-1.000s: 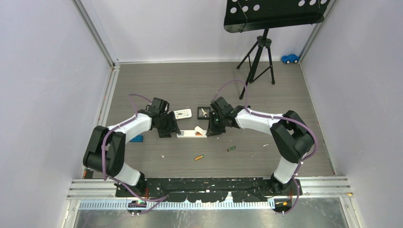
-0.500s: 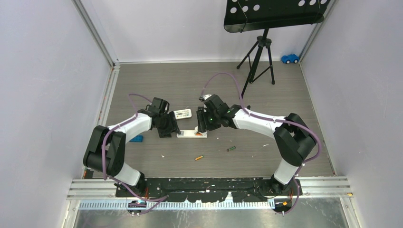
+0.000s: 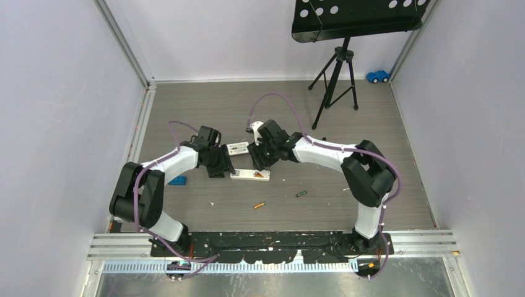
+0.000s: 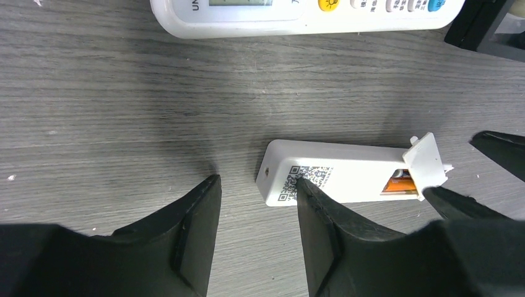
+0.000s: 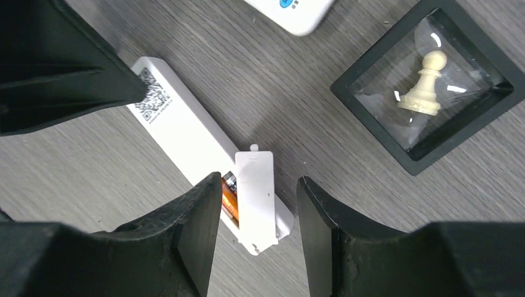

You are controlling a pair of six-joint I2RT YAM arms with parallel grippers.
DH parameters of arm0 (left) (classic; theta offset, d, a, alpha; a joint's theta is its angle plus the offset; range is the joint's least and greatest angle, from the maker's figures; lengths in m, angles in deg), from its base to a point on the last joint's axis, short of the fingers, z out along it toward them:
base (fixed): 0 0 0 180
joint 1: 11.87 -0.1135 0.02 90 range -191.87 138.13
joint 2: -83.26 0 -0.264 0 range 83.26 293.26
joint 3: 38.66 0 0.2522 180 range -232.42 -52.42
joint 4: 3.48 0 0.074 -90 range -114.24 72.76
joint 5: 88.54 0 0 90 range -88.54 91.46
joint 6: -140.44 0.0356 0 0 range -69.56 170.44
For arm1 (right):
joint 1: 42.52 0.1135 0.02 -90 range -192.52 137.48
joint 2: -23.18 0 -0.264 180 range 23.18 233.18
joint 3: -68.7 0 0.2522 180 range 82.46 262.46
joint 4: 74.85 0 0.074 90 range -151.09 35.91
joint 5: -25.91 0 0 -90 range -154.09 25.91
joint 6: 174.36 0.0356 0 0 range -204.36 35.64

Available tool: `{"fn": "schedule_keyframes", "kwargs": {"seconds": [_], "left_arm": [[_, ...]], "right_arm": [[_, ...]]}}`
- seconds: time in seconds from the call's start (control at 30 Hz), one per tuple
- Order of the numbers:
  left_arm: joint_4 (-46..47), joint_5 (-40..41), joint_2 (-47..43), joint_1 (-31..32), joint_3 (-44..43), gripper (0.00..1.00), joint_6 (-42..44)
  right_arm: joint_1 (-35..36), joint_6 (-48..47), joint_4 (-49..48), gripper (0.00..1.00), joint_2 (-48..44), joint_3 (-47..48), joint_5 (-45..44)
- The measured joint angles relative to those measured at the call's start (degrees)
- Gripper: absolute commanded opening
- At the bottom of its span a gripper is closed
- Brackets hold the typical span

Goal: Load the batteries into the remote control

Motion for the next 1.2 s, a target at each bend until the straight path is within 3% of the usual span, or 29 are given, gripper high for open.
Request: {"fn": "schedule_keyframes", "kwargs": {"seconds": [0.1, 0.37, 0.77, 0.93, 1.2], "left_arm": [[0.0, -0.1, 0.1, 0.0, 0.0, 0.49, 0.1], [0.0, -0.2, 0.1, 0.0, -0.1, 0.49, 0.1], [0.0, -0.2, 0.1, 0.0, -0.1, 0.49, 0.5], [0.0, -0.2, 0.1, 0.0, -0.2, 0.49, 0.7], [-0.3, 0.3, 0.1, 0.0, -0.5, 0.49, 0.8]], "right_arm": [[0.0, -0.4, 0.1, 0.47, 1.9, 0.4, 0.0], [0.0, -0.1, 0.0, 0.22, 3.2, 0.5, 3.3], [0.0, -1.0, 0.1, 0.18, 3.2, 0.5, 7.7], [0.0, -2.0, 0.1, 0.19, 3.2, 0.5, 7.8], [1.1, 3.5, 2.2, 0.51, 1.9, 0.5, 3.1]]}}
